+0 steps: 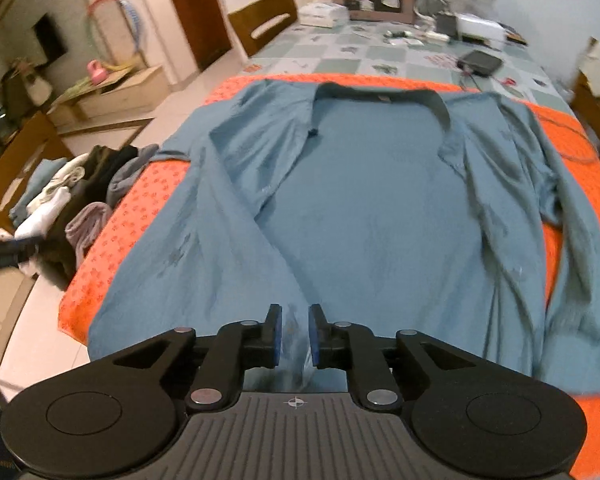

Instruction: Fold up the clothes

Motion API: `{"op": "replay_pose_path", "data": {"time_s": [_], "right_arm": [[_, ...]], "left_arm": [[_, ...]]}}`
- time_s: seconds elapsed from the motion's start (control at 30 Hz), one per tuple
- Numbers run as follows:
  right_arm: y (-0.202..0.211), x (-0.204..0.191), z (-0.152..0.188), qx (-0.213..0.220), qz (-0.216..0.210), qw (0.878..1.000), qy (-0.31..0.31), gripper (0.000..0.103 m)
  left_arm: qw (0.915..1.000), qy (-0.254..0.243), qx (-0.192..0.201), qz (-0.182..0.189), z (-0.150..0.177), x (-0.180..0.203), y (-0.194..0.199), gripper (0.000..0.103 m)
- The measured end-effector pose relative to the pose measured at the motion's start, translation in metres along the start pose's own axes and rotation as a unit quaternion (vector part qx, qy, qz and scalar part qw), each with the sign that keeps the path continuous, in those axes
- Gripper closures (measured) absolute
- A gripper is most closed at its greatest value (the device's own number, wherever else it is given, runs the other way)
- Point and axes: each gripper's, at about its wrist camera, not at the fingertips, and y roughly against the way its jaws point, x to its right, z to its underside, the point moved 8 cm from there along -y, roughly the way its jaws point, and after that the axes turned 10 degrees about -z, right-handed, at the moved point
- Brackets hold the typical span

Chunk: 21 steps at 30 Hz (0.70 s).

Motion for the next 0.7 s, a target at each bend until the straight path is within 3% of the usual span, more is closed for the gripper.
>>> {"op": "replay_pose_path", "data": {"time_s": [0.23,0.43,0.6,0.7], "right_arm": [[0.008,0.025,-0.060,0.032,-0.013,0.999,0.000,0.083],[-0.023,0.043,-0.117,0.037,-0.052,0.998,0.004,0.081],[-0.077,0.066,-0.164,0.020,-0.090,0.995,0.028,0.080],[-0.112,0.074,-0.184,0.006,-0.098,0.993,0.065,0.080]], "left_arm": [[0.9999,0.006,-0.011,0.004,0.045,0.027,0.032,0.050],[0.9990,0.028,-0.012,-0.033,0.059,0.043,0.052,0.050],[0.9905,0.093,-0.029,-0.097,0.079,0.061,0.064,0.050],[0.9766,0.139,-0.038,-0.160,0.096,0.074,0.076,0.050]]}}
